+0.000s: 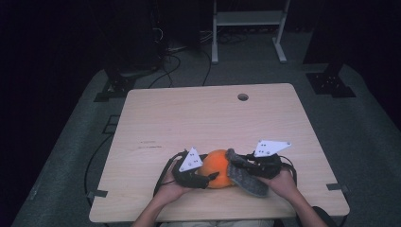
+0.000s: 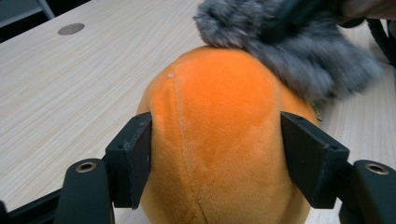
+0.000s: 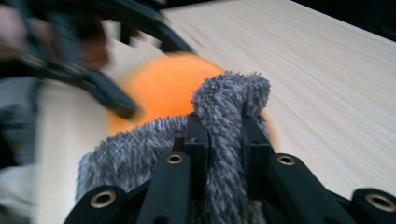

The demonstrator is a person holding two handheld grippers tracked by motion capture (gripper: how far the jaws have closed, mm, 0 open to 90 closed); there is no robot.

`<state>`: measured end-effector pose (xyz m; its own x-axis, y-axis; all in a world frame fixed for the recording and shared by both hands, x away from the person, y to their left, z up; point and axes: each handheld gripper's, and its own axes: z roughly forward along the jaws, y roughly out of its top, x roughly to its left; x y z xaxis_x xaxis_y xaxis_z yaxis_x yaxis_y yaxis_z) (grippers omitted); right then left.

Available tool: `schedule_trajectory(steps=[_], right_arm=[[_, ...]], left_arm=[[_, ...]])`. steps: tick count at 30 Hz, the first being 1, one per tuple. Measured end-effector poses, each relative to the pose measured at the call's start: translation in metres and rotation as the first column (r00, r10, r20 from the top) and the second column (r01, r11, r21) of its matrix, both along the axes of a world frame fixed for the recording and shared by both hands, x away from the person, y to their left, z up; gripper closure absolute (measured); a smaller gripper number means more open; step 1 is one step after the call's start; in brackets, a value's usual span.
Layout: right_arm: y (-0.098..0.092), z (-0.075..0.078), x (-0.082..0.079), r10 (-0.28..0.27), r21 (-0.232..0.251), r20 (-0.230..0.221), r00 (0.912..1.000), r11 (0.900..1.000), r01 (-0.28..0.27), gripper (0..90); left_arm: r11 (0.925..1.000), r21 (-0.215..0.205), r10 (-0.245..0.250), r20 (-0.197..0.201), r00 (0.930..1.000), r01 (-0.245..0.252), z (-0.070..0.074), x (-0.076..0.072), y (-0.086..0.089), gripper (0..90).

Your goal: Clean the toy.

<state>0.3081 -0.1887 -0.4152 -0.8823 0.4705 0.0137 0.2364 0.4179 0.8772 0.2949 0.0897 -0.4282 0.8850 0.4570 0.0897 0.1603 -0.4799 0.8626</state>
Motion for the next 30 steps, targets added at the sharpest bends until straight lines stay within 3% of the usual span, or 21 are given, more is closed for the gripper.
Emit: schedule_trajectory(steps=[2,4,7,8,10,13,16,17,18,20,22,23,24,26,28,30], right_arm=[[-0.006,-0.002,0.002,-0.023,0.000,-0.023,0.9995,1.000,0.023,76.3],[-0.004,0.000,0.000,-0.009,0.007,-0.015,0.9999,1.000,0.009,76.4],[0.007,0.007,-0.008,0.065,0.059,0.021,0.9977,0.996,-0.066,76.2],[0.010,0.008,-0.008,0.072,0.051,0.029,0.9970,0.996,-0.073,76.2],[0.010,0.006,-0.005,0.061,0.027,0.020,0.9979,0.998,-0.061,76.3],[0.003,0.002,-0.001,0.032,0.003,0.013,0.9994,0.999,-0.032,76.4],[0.001,0.001,-0.002,0.016,-0.008,0.013,0.9998,1.000,-0.016,76.4],[0.002,0.002,-0.003,0.016,-0.014,0.020,0.9997,1.000,-0.016,76.4],[0.005,0.002,-0.005,0.016,-0.017,0.023,0.9996,1.000,-0.015,76.5],[0.011,0.007,-0.009,0.040,0.000,0.036,0.9986,0.999,-0.040,76.5],[0.019,0.012,-0.013,0.093,0.044,0.054,0.9942,0.995,-0.095,76.4],[0.023,0.014,-0.014,0.103,0.043,0.062,0.9927,0.993,-0.106,76.5],[0.024,0.014,-0.014,0.096,0.020,0.072,0.9928,0.995,-0.097,76.6],[0.019,0.010,-0.009,0.072,0.018,0.049,0.9962,0.997,-0.073,76.8],[0.012,0.007,-0.004,0.040,0.004,0.043,0.9983,0.999,-0.040,76.8],[0.006,0.005,-0.002,0.013,0.007,0.031,0.9994,1.000,-0.013,76.8]], left_arm=[[0.9999,0.011,-0.008,0.020,0.9998,0.008,0.000,-0.002,-0.002,30.7],[0.9994,0.035,-0.010,0.051,0.9986,0.009,0.001,-0.003,-0.005,31.2],[0.9981,0.057,-0.027,0.094,0.9952,0.022,0.003,-0.006,-0.011,31.7],[0.9979,0.061,-0.024,0.097,0.9950,0.019,0.003,-0.007,-0.012,31.4],[0.9991,0.038,-0.022,0.074,0.9970,0.019,0.002,-0.005,-0.010,27.0],[0.9997,-0.026,0.002,-0.033,0.9995,-0.003,0.002,0.002,-0.005,16.3],[0.9988,-0.044,0.013,-0.151,0.9885,-0.020,-0.003,0.011,-0.003,12.0],[0.9988,-0.043,0.015,-0.161,0.9869,-0.022,-0.004,0.011,-0.002,13.8],[0.9996,-0.024,0.014,-0.138,0.9904,-0.017,-0.003,0.009,-0.001,19.5],[0.9999,0.011,-0.005,-0.046,0.9989,0.005,0.002,0.003,-0.004,28.7],[0.9993,0.033,-0.021,0.018,0.9996,0.020,0.006,-0.002,-0.009,31.7],[0.9985,0.052,-0.021,0.036,0.9991,0.019,0.007,-0.003,-0.011,31.6],[0.9986,0.050,-0.021,0.030,0.9993,0.019,0.008,-0.003,-0.012,30.8],[0.9998,0.005,-0.018,-0.006,0.9998,0.018,0.007,0.001,-0.008,25.8],[0.9992,-0.039,-0.004,-0.063,0.9980,0.002,0.007,0.005,-0.005,18.1],[0.9987,-0.046,0.014,-0.110,0.9939,-0.020,0.006,0.007,-0.001,12.1]])
